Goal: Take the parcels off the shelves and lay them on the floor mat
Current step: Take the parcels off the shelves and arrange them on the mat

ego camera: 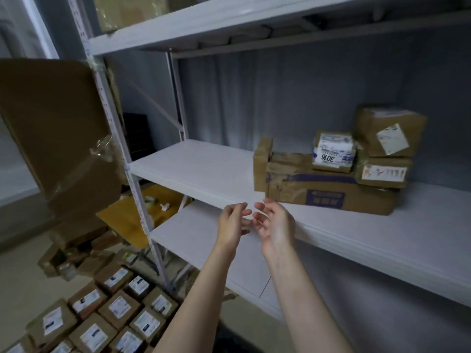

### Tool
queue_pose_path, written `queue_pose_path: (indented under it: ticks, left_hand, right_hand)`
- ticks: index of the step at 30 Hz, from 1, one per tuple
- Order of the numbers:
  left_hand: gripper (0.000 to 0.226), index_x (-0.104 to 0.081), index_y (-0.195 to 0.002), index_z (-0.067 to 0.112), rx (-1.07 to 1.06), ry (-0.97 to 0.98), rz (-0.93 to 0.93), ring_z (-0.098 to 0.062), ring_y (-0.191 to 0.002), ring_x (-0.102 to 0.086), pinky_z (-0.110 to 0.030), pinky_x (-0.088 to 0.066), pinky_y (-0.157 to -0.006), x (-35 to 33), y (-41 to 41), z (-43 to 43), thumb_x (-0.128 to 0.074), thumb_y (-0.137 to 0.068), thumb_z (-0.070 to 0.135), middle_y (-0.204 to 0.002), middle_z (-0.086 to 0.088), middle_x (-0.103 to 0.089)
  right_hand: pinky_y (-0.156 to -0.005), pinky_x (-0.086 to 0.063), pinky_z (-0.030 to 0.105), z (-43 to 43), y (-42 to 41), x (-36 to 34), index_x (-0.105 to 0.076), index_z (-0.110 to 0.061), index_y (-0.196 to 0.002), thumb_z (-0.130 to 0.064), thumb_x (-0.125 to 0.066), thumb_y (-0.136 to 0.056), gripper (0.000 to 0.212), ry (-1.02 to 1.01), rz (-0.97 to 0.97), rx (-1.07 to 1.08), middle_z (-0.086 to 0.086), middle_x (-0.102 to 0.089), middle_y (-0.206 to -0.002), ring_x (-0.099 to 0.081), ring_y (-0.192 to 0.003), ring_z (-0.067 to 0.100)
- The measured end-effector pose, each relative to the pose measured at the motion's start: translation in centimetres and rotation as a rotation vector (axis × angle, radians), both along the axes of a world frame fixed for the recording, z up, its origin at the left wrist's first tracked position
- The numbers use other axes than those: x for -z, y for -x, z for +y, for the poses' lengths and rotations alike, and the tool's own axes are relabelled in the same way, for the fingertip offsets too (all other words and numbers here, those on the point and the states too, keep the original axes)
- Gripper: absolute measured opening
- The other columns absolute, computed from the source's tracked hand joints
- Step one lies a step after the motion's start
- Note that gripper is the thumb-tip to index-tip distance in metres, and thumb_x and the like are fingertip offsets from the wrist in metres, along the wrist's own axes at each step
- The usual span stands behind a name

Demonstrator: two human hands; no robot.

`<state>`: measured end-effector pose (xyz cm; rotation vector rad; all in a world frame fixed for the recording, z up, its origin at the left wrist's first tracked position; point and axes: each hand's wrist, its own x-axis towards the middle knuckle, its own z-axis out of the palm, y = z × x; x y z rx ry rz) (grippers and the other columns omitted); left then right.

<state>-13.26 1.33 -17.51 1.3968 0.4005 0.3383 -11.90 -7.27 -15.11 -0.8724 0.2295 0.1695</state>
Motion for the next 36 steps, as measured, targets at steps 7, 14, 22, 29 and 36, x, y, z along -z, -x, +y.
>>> queue_pose_path:
  ticks: [7,14,22,29,36]
  left_hand:
    - [0.010,-0.056,-0.099,0.007,0.015,-0.038,-0.140,-0.019,-0.076,-0.060,-0.030,-0.049,-0.066,-5.8,-7.1,-4.6,-0.052,-0.096,0.015,-0.090,-0.006,-0.064]
    - [0.039,-0.058,-0.120,0.009,-0.027,-0.216,-0.240,-0.021,-0.107,-0.061,-0.032,-0.049,-0.091,-9.2,-13.8,-10.7,-0.069,-0.087,0.026,-0.118,-0.007,-0.064]
    - [0.046,-0.057,-0.120,0.024,-0.013,-0.505,-0.372,-0.016,-0.121,-0.051,-0.038,-0.044,-0.101,-11.4,-16.6,-16.3,-0.063,-0.078,0.043,-0.122,0.009,-0.058]
    - [0.052,-0.056,-0.129,0.018,0.010,-0.524,-0.466,-0.017,-0.124,-0.051,-0.037,-0.040,-0.105,-13.1,-16.3,-19.0,-0.046,-0.086,0.044,-0.129,0.005,-0.061]
    - [0.052,-0.049,-0.141,0.020,0.119,-0.541,-0.428,-0.007,-0.111,-0.049,-0.025,-0.037,-0.090,-12.2,-16.1,-20.5,-0.040,-0.096,0.044,-0.108,0.017,-0.052]
  right_hand:
    - [-0.049,-0.045,0.020,-5.7,-6.5,-5.1,-0.063,-0.010,-0.085,0.003,-0.052,-0.089,0.018,0.058,-0.218,0.210,0.002,-0.068,-0.068,-0.056,-0.052,0.010]
    - [-0.064,-0.048,0.025,-12.5,-10.9,-7.5,-0.061,-0.022,-0.082,-0.001,-0.060,-0.088,0.023,0.303,-0.453,0.545,0.002,-0.067,-0.085,-0.062,-0.074,0.012]
    - [-0.088,-0.044,0.042,-16.8,-12.4,-9.1,-0.060,-0.012,-0.092,-0.010,-0.071,-0.067,0.027,0.644,-0.675,1.145,0.004,-0.060,-0.104,-0.051,-0.100,0.024]
    - [-0.106,-0.040,0.040,-18.6,-13.7,-8.9,-0.042,-0.009,-0.140,-0.029,-0.089,-0.062,0.093,0.761,-0.553,0.944,0.010,-0.047,-0.141,-0.044,-0.129,0.026]
    - [-0.101,-0.047,0.036,-19.4,-13.9,-8.3,-0.039,-0.015,-0.143,-0.030,-0.084,-0.071,0.086,0.720,-0.528,0.821,0.000,-0.057,-0.136,-0.058,-0.121,0.020]
